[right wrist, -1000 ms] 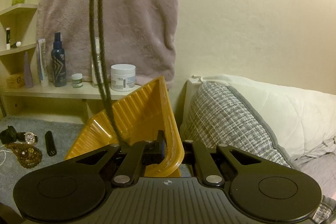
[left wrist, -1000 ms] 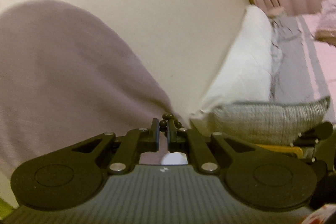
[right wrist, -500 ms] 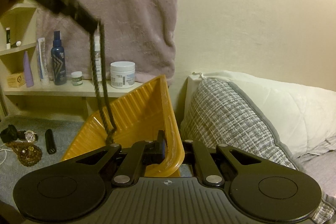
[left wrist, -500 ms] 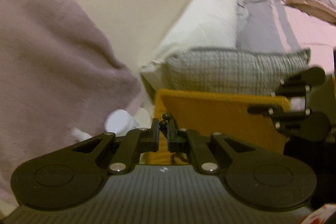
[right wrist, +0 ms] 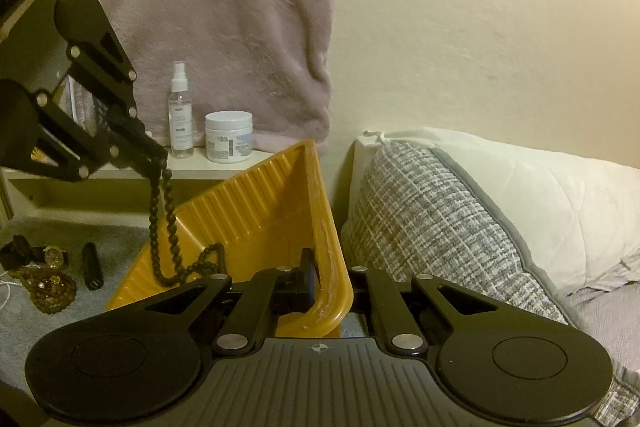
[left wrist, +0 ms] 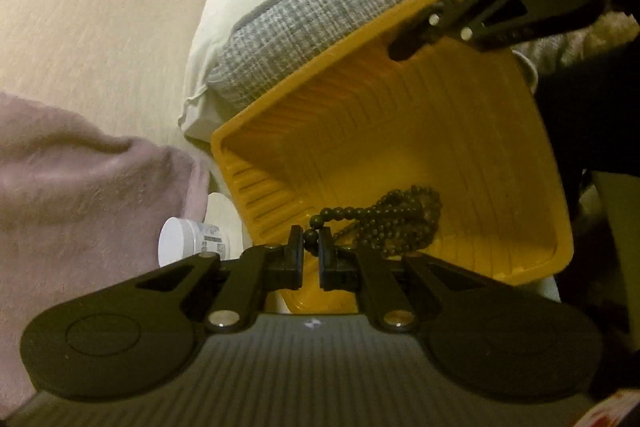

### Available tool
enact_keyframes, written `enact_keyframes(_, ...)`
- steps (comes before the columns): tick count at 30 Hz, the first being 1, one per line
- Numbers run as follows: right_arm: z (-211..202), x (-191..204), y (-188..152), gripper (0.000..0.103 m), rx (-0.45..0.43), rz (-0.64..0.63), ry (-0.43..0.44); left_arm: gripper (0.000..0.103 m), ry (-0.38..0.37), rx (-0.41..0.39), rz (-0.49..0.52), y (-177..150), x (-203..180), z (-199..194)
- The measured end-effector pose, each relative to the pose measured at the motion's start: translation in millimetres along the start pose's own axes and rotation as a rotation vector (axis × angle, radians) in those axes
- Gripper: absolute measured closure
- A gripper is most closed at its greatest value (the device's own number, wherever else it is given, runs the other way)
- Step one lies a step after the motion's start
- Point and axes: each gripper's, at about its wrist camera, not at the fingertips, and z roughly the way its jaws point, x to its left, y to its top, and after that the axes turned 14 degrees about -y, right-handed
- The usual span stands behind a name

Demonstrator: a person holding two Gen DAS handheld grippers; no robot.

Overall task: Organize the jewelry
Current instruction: 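Lower the necklace into the orange tray and open the left gripper, then grasp the black watch strap from the pile with the left gripper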

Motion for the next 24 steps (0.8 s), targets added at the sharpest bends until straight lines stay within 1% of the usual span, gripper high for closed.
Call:
enact_keyframes(3,0.0,0.2,0.3,0.097,0.002,0.001,-0.002,0.097,-0.004,0.007,0.004,-1.1,-0.5,5.0)
enact_keyframes(8,0.1,0.1,0.5,0.097,0.003,0.002,-0.002,0.095,-0.026,0.002,-0.02,1.1,2.6,8.2)
enact_keyframes(11,0.6,-0.2,0.2,0.097,0.005,0.004,-0.003,0.091,-0.039,0.0,-0.054,2.4,6.8,10.5)
enact_keyframes(13,0.4,0.0,0.1,0.097,0.005,0.004,-0.003,0.083,-0.041,-0.01,-0.09,1.6,10.5,9.7)
enact_keyframes(15,-0.3,0.4,0.0,0.097,0.005,0.005,-0.002,0.082,-0.029,-0.032,-0.135,-1.0,15.2,5.2)
enact_keyframes(17,-1.1,0.7,-0.5,0.097,0.004,0.005,-0.002,0.082,-0.012,-0.064,-0.198,-6.2,20.4,-3.7)
enact_keyframes(18,-1.0,0.6,-0.8,0.097,0.005,0.007,-0.002,0.082,-0.001,-0.083,-0.247,-10.9,24.1,-9.4)
enact_keyframes(21,-0.8,-0.4,-1.8,0.097,0.008,0.012,-0.001,0.08,0.035,-0.137,-0.414,-31.6,31.1,-27.3)
enact_keyframes(24,-2.2,-0.3,-2.5,0.097,0.008,0.013,-0.001,0.078,0.084,-0.172,-0.584,-60.8,29.6,-44.8)
